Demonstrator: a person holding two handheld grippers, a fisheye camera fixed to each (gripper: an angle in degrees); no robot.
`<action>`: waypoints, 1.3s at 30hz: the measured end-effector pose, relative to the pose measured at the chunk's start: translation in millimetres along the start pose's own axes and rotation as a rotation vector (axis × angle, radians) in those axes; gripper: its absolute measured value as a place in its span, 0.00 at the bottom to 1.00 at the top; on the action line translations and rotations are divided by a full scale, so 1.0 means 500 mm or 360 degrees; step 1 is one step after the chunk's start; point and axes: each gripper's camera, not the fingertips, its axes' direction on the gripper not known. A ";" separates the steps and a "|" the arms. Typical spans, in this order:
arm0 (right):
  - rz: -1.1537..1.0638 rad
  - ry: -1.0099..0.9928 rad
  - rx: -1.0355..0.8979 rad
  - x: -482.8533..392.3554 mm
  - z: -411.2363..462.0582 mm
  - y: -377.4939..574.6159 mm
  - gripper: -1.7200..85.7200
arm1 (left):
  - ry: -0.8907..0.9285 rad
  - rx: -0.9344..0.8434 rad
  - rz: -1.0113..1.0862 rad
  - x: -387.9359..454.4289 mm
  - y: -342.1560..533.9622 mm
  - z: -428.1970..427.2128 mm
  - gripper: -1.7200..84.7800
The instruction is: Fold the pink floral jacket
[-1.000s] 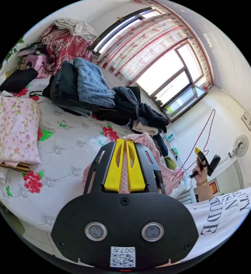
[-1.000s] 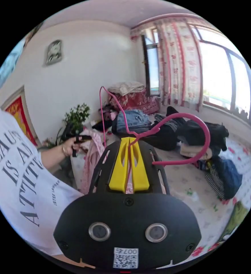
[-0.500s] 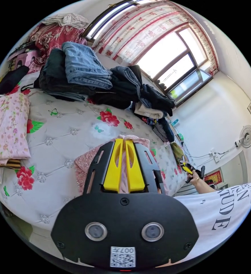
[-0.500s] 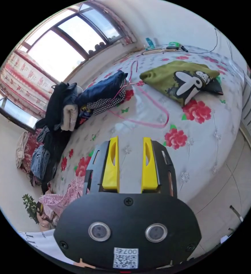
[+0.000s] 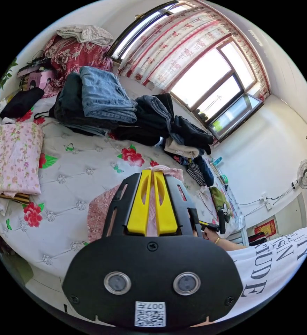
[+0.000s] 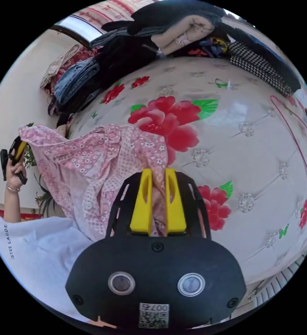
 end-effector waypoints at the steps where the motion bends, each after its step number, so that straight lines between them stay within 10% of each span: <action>1: 0.0049 -0.0111 -0.0009 0.011 -0.023 -0.011 0.04 | 0.0001 0.0031 0.0026 0.009 -0.018 -0.001 0.01; 11: -0.0052 0.0200 0.0945 -0.075 -0.432 -0.182 0.05 | -0.0354 0.0207 0.0368 0.073 -0.334 0.160 0.06; 25: 0.0573 0.0222 0.0264 0.035 -0.169 0.246 0.09 | -0.0293 -0.0767 0.0504 0.100 0.235 0.359 0.10; 39: 0.0457 0.0296 0.0054 0.069 -0.128 0.228 0.05 | -0.1140 -0.1178 0.0960 0.148 0.381 0.452 0.02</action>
